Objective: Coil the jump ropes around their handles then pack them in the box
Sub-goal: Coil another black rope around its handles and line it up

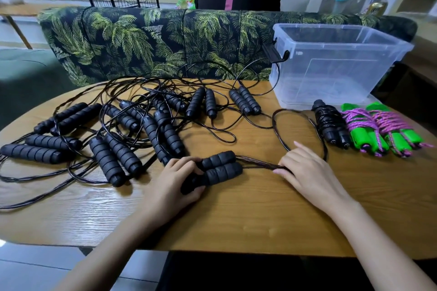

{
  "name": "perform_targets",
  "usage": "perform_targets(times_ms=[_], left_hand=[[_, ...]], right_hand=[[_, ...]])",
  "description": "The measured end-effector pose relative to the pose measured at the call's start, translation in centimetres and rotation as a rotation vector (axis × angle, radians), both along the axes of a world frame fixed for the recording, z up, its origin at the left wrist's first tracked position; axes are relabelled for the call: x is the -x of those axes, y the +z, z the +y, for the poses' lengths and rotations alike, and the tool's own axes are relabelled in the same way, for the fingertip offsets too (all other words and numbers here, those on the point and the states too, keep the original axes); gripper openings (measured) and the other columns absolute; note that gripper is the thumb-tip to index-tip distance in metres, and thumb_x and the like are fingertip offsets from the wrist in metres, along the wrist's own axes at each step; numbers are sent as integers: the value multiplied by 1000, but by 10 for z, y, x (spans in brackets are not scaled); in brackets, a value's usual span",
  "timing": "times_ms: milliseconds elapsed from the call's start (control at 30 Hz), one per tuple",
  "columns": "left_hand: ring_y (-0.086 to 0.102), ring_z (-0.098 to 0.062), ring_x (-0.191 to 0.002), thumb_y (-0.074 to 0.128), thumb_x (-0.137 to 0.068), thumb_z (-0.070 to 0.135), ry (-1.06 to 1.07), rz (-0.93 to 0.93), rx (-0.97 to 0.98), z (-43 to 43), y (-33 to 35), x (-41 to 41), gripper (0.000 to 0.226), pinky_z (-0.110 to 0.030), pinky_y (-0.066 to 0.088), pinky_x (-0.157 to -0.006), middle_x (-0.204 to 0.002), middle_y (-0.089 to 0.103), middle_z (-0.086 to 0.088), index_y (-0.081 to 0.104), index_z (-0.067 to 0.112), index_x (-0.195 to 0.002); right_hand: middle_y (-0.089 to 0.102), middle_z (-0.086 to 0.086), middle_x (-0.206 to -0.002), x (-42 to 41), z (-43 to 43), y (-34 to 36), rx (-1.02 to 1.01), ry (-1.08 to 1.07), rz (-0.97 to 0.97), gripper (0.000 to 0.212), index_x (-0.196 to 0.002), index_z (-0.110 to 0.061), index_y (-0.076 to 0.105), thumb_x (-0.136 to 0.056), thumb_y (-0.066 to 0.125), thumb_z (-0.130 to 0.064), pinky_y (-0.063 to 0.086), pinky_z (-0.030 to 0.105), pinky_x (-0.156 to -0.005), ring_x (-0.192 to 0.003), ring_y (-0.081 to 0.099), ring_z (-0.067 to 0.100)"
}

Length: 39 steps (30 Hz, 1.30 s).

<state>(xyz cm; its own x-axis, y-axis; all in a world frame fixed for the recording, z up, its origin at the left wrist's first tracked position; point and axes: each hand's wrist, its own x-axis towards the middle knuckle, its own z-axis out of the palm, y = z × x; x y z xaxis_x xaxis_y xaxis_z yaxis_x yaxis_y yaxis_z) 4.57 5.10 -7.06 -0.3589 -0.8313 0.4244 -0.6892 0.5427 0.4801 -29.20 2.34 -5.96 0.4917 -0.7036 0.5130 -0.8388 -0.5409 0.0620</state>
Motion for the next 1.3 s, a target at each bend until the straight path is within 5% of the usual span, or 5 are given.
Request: perform_targets(times_ms=[567,833,967,1100,1300], left_hand=[[60,-28,-93,89,-66,18,210,26,-42,-18,6,39,30,-28,42,-84,-119,70,-2,75,15,-93],[64,-19,-85,55,-66,83,87,-201,-98,-18,41,38,78,-32,51,-73,-92,67,3,70,13,-98],[59,-23,-98,71,-78,49,158,-415,-67,-21,48,51,49,-29,44,-76,-105,60,1,60,16,-113],[63,-22,-90,78,-79,31,159,-197,-102,-26,43,40,26,-27,41,-72,-93,62,7,70,18,-100],[58,-17,-110,79,-79,36,210,-137,-156,-29,36,38,54,-18,35,-79,-118,64,3,59,17,-125]], right_hand=[[60,-6,-65,-151,78,-24,115,-81,-154,30,-78,-20,70,-94,48,-35,48,31,-56,-61,58,16],[60,-5,-61,-157,81,-22,103,-72,-61,35,-71,-19,69,-92,45,-32,49,29,-51,-59,60,15],[61,-6,-62,-158,83,-12,80,-14,-33,35,-72,-21,70,-92,45,-34,47,28,-52,-60,59,13],[61,-12,-65,-120,68,1,-17,80,-93,33,-77,-25,72,-92,48,-41,44,23,-49,-61,56,9],[55,-27,-75,-48,33,19,-467,-30,-293,15,-82,-34,72,-85,66,-46,34,17,-64,-92,47,-7]])
